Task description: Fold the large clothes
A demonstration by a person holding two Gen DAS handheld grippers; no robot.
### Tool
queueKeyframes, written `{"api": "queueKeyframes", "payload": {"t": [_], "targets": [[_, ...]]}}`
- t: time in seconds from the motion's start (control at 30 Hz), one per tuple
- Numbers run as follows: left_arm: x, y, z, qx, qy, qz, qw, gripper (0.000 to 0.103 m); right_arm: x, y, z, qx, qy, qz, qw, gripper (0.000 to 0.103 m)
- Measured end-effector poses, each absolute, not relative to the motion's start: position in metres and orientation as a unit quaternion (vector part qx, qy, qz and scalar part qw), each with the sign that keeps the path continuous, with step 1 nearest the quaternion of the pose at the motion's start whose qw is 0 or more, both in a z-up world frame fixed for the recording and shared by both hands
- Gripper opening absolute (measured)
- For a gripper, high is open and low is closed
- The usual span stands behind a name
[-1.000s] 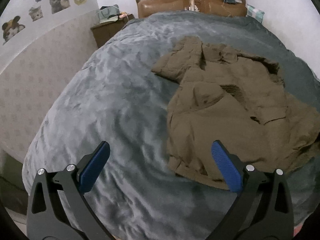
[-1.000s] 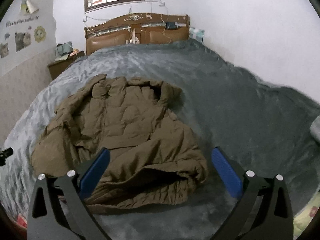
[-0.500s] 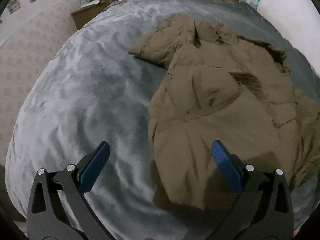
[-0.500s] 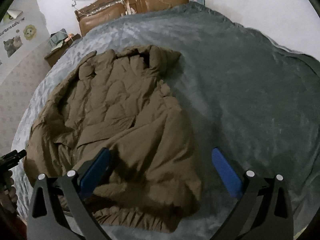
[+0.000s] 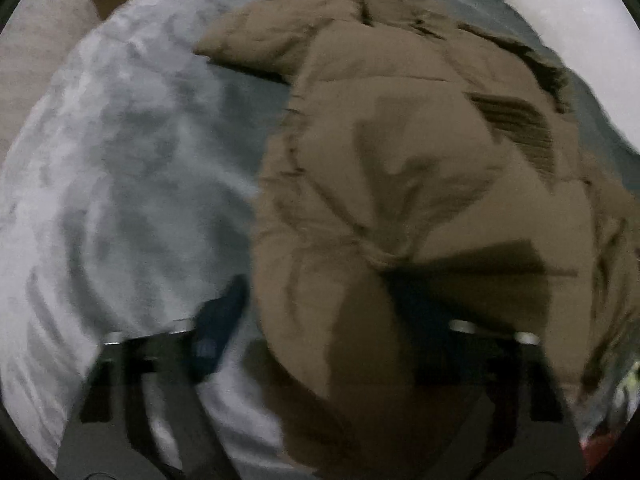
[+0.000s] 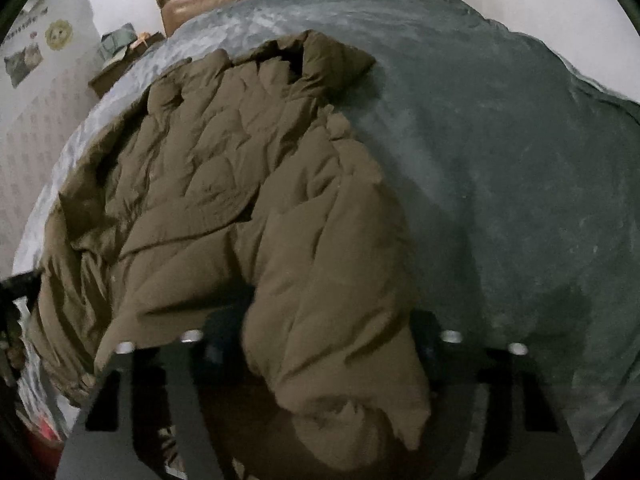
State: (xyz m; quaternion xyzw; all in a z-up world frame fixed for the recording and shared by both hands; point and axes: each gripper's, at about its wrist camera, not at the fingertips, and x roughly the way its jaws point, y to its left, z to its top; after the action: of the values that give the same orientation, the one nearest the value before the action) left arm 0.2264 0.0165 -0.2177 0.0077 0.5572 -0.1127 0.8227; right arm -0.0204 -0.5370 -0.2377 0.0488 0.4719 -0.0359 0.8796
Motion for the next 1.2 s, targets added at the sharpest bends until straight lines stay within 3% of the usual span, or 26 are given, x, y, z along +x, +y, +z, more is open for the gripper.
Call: {"api": "queueKeyframes", "payload": {"t": [0.1, 0.27, 0.4, 0.67, 0.9, 0.97, 1.0, 1.03, 1.1, 1.13, 1.17, 1.2], "targets": [[0.219, 0.001, -0.22, 0.042, 0.55, -0.114, 0.826, 0.049, -0.024, -0.539, -0.24, 0.049, 0.468, -0.044, 0.881, 0.04], [0.205, -0.005, -0.215, 0.093, 0.533, -0.102, 0.835, 0.022, -0.034, -0.535, -0.24, 0.022, 0.447, -0.057, 0.892, 0.028], [0.189, 0.03, -0.207, 0.024, 0.531, -0.059, 0.845, 0.019, -0.044, -0.542, -0.235, 0.045, 0.417, -0.067, 0.905, 0.024], [0.133, 0.06, -0.207, 0.021, 0.522, -0.049, 0.851, 0.02, -0.055, -0.532, -0.252, -0.02, 0.435, -0.073, 0.897, 0.024], [0.135, 0.049, -0.218, -0.022, 0.517, -0.039, 0.855, 0.02, -0.058, -0.552, -0.263, 0.004, 0.453, -0.069, 0.889, 0.03], [0.137, 0.046, -0.218, -0.014, 0.517, -0.031, 0.855, 0.027, -0.058, -0.549, -0.259, -0.001, 0.446, -0.075, 0.892, 0.034], [0.138, 0.045, -0.217, -0.008, 0.516, -0.025, 0.856, 0.03, -0.059, -0.549, -0.255, -0.002, 0.439, -0.08, 0.895, 0.043], [0.138, 0.041, -0.214, 0.005, 0.513, -0.015, 0.858, 0.039, -0.061, -0.548, -0.251, -0.002, 0.433, -0.087, 0.897, 0.049], [0.134, 0.044, -0.208, 0.024, 0.505, 0.004, 0.863, 0.061, -0.068, -0.548, -0.234, -0.004, 0.41, -0.092, 0.907, 0.071], [0.131, 0.049, -0.204, 0.029, 0.5, 0.011, 0.866, 0.079, -0.069, -0.548, -0.227, -0.003, 0.404, -0.091, 0.91, 0.074], [0.13, 0.052, -0.202, 0.027, 0.497, 0.013, 0.867, 0.089, -0.069, -0.55, -0.217, -0.001, 0.394, -0.092, 0.914, 0.075], [0.128, 0.056, -0.199, 0.02, 0.496, 0.014, 0.868, 0.09, -0.068, -0.551, -0.21, 0.0, 0.389, -0.094, 0.916, 0.076]]}}
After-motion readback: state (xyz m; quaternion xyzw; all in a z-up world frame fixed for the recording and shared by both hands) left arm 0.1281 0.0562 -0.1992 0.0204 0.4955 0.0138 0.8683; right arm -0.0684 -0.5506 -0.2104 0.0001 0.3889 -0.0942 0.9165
